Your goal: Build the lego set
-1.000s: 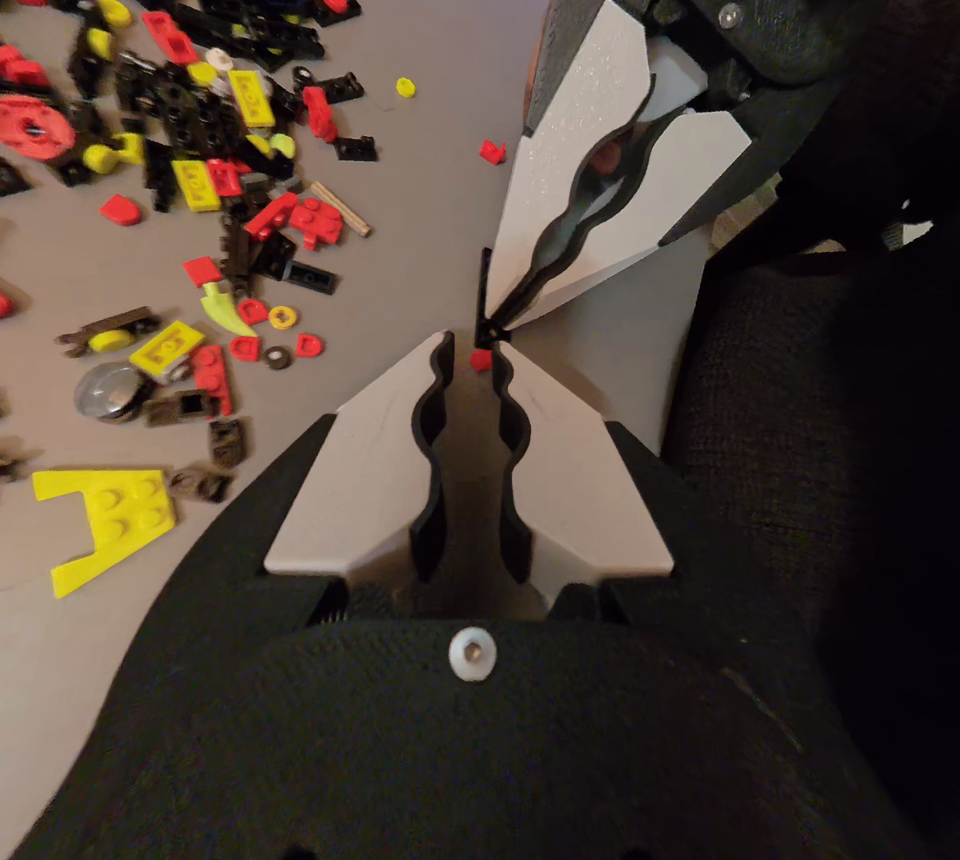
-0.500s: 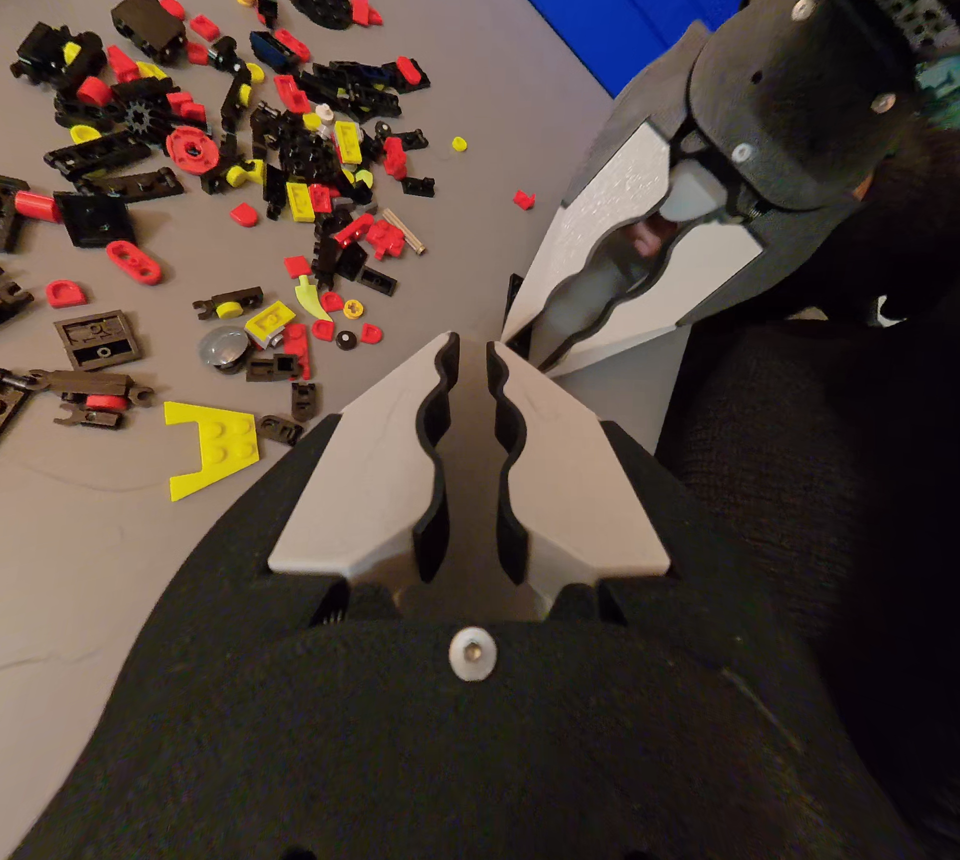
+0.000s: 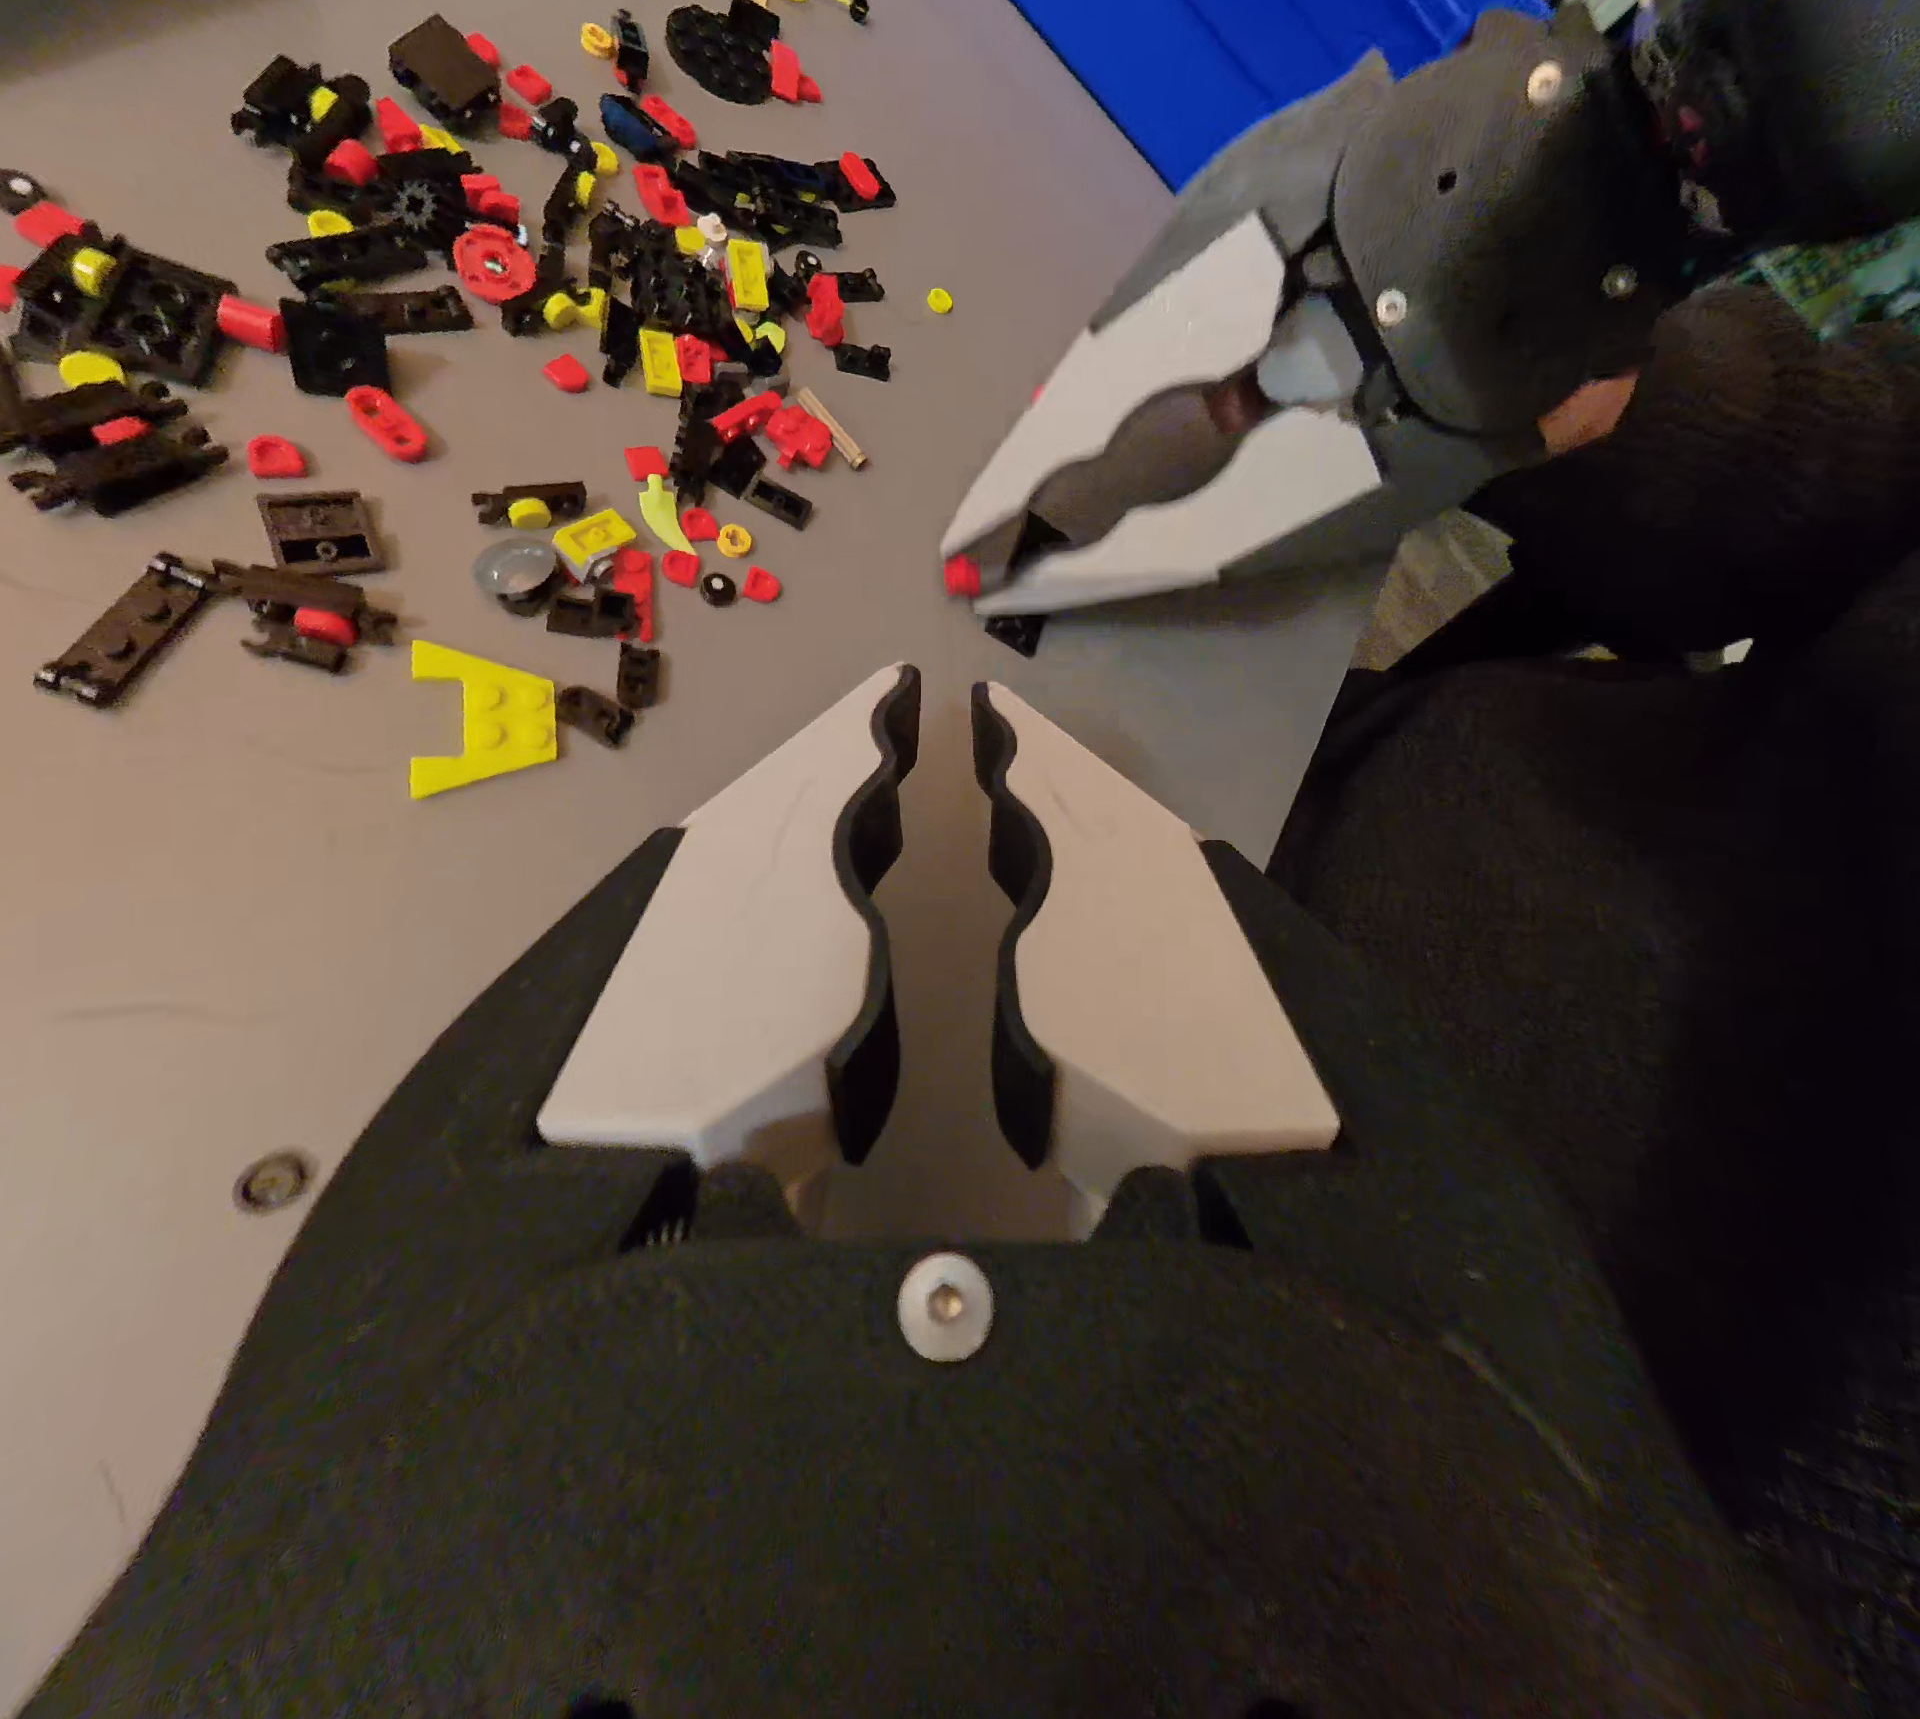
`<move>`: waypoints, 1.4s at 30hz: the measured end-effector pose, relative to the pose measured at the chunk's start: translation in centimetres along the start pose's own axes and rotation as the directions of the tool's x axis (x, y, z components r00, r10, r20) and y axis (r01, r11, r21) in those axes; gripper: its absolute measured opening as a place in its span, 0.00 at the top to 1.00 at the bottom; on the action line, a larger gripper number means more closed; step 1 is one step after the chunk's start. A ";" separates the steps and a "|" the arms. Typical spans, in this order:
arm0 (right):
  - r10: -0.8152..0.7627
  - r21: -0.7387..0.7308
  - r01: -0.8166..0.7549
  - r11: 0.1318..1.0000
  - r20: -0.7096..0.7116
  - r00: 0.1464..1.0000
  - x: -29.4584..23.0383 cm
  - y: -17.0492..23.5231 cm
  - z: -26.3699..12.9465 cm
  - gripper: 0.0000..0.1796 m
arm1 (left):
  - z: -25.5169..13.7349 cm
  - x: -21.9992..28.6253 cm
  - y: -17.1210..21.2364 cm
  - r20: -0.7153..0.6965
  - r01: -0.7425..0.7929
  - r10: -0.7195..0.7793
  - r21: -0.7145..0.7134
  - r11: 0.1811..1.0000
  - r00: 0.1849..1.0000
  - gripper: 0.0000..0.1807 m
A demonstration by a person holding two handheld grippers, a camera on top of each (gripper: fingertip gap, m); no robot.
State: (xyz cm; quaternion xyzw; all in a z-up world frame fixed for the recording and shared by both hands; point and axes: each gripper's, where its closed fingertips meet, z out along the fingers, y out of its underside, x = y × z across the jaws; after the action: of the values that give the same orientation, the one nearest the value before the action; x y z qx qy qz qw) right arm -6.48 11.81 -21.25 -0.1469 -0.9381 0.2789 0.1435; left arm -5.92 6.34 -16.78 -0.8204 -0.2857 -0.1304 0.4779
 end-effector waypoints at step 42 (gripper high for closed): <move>0.082 -0.051 -0.087 0.995 -0.082 0.993 1.0 0.8 -1.5 0.90 | -0.8 3.9 0.0 -0.247 0.083 -0.078 0.011 0.997 0.966 0.98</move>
State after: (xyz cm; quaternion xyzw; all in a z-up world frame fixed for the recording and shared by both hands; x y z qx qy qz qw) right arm -6.71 13.54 -20.32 -0.2015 -0.9318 0.2528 0.1650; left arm -2.73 6.99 -14.46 -0.7806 -0.2584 -0.2475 0.5125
